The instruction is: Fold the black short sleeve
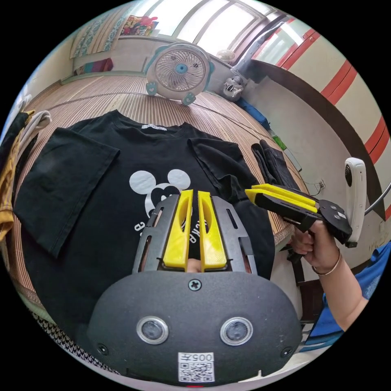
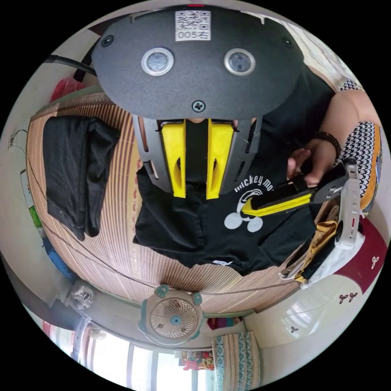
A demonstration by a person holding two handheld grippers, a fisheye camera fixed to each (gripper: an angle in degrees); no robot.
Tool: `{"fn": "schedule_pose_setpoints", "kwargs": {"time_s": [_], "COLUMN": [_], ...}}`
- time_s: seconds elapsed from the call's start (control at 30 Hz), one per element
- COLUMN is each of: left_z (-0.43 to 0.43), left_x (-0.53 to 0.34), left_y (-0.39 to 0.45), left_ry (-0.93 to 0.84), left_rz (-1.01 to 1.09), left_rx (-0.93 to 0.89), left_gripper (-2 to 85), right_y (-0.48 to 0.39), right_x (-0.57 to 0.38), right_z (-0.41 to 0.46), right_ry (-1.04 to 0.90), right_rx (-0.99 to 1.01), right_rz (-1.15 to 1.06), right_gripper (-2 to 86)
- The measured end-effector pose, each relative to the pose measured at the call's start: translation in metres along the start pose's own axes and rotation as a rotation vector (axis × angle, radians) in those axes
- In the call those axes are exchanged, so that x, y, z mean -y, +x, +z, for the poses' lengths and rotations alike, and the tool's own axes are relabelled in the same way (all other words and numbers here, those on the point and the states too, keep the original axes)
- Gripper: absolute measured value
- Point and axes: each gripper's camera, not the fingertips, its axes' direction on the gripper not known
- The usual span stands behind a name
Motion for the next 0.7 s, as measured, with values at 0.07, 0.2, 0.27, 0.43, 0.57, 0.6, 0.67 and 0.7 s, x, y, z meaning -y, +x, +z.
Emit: {"fn": "schedule_pose_setpoints", "kwargs": {"time_s": [0.07, 0.2, 0.27, 0.43, 0.57, 0.6, 0.67, 0.7], "left_z": [0.002, 0.004, 0.003, 0.003, 0.003, 0.003, 0.003, 0.003], "left_x": [0.001, 0.003, 0.005, 0.009, 0.011, 0.011, 0.011, 0.012], "left_y": [-0.002, -0.010, -0.012, -0.014, -0.018, -0.019, -0.020, -0.022], "left_ry": [-0.007, -0.017, -0.015, -0.018, -0.021, -0.021, -0.023, -0.025], "left_rz": [-0.006, -0.024, -0.028, -0.017, -0.023, -0.025, -0.027, -0.028], "left_rx": [-0.001, -0.012, -0.019, -0.022, -0.030, -0.030, -0.028, -0.026], "left_gripper": [4.1, 4.1, 4.1, 4.2, 4.1, 4.1, 4.0, 4.1], "right_y": [-0.014, -0.021, -0.025, -0.047, -0.074, -0.077, -0.082, -0.083], "right_x": [0.006, 0.010, 0.009, 0.004, -0.006, -0.007, -0.012, -0.014], "right_z": [0.015, 0.037, 0.042, 0.003, -0.029, -0.028, -0.004, 0.005], "right_ry": [-0.010, -0.009, -0.011, 0.082, 0.156, 0.146, 0.071, 0.040], "right_rx": [-0.026, -0.098, -0.166, -0.215, -0.223, -0.208, -0.156, -0.150], "right_rz": [0.018, 0.078, 0.105, 0.034, -0.020, -0.025, -0.019, -0.017], "right_gripper": [8.7, 6.3, 1.4, -0.7, -0.7, -0.6, 0.0, 0.3]}}
